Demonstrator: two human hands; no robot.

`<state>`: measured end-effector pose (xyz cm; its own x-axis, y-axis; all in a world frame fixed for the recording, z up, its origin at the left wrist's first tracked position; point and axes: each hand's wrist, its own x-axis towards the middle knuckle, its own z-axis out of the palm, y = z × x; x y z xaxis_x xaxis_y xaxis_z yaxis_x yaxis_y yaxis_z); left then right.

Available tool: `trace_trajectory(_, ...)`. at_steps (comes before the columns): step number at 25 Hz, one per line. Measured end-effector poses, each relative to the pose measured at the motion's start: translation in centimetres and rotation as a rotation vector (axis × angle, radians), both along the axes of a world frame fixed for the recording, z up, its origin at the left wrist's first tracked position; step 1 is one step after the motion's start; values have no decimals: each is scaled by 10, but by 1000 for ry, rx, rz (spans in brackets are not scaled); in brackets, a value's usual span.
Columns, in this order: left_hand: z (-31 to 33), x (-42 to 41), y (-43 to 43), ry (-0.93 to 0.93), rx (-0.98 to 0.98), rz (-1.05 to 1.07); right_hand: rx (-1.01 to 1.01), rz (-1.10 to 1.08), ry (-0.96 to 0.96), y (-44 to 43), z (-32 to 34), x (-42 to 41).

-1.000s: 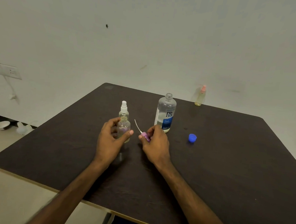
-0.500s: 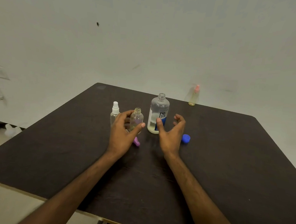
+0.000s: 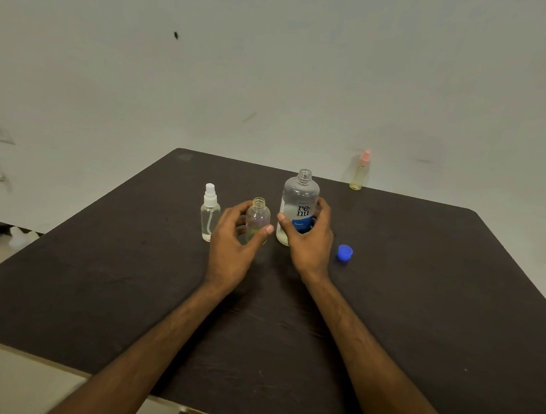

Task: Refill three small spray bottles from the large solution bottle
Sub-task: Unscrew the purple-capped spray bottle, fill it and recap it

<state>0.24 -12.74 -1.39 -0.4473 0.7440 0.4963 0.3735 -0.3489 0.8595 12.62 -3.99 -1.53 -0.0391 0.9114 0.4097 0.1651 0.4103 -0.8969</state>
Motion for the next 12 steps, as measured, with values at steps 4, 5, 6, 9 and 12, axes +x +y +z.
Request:
trace_trajectory(4, 8, 24, -3, 28, 11, -71, 104, -55, -1, -5, 6, 28)
trace_trajectory(5, 9, 34, -4, 28, 12, -104, 124, -54, -12, -7, 8, 37)
trace_trajectory(6, 7, 42, -5, 31, 4, -135, 134, -54, -16, -9, 9, 46)
trace_trajectory(9, -1, 53, -4, 26, -45, -189, 147, -52, -51, -18, 10, 70)
trace_trajectory(12, -5, 45, -3, 1, -109, -204, 155, -39, -127, -23, 9, 81)
